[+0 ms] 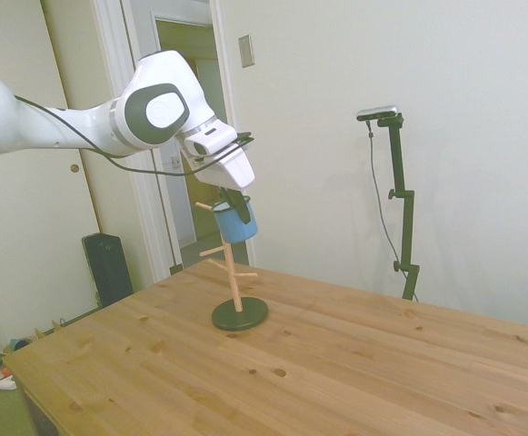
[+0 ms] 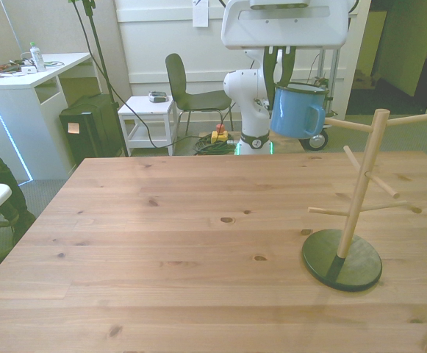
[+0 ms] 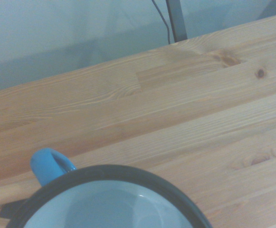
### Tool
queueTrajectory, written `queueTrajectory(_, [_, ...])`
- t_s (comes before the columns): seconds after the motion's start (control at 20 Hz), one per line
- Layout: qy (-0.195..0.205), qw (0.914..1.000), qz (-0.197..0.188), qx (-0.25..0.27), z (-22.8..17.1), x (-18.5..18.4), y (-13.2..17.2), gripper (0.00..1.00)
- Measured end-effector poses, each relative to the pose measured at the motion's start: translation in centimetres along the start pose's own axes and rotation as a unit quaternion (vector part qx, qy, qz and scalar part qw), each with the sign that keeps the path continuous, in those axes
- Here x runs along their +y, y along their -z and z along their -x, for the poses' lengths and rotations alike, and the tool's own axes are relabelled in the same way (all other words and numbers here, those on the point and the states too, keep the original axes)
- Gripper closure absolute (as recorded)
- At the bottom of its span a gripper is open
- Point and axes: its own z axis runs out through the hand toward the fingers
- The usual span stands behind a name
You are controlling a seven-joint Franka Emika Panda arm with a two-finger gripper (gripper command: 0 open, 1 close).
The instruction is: Hang the mug
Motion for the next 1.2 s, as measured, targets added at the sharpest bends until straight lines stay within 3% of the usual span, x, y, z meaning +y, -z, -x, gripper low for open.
queueTrajectory(0.7, [0.016,0.9997,0.014,0.009,4.2,-3.2,-1.8,1.00])
queueTrajectory(0.75, [0.017,0.9997,0.014,0.010,4.5,-3.3,-1.8,0.00])
queueTrajectory(1.2, [0.021,0.9995,0.021,0.006,5.2,-3.4,-1.9,0.00])
